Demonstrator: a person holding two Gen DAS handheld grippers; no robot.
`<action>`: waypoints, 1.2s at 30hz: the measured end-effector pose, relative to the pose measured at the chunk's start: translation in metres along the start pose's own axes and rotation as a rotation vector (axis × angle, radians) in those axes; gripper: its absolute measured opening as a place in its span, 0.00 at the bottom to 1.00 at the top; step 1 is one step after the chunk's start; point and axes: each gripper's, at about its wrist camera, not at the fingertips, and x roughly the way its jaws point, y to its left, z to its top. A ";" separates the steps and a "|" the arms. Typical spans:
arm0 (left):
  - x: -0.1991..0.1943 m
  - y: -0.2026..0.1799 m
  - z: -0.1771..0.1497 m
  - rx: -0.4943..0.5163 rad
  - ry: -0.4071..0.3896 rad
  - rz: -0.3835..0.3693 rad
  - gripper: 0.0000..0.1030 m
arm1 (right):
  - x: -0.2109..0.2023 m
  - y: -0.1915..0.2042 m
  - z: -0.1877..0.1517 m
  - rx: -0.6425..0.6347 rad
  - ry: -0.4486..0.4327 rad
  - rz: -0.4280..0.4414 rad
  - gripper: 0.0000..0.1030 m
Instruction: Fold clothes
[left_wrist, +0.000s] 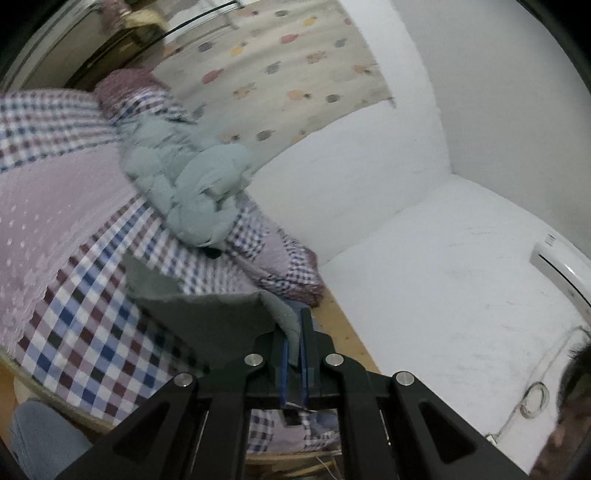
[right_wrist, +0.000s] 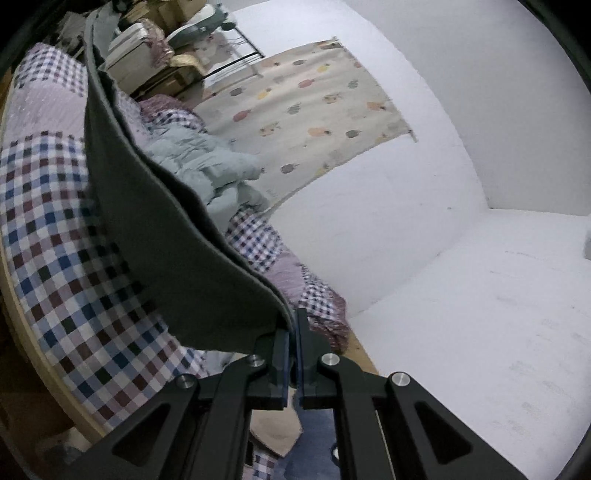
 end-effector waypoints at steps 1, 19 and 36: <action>-0.005 -0.009 0.001 0.025 -0.010 -0.008 0.03 | -0.005 -0.005 0.002 0.008 -0.004 -0.011 0.00; 0.038 -0.001 -0.004 0.006 0.090 0.038 0.03 | -0.013 -0.025 0.001 0.027 0.071 -0.081 0.00; 0.040 0.044 -0.049 -0.093 0.086 0.191 0.03 | -0.002 0.026 -0.031 -0.076 0.169 0.170 0.00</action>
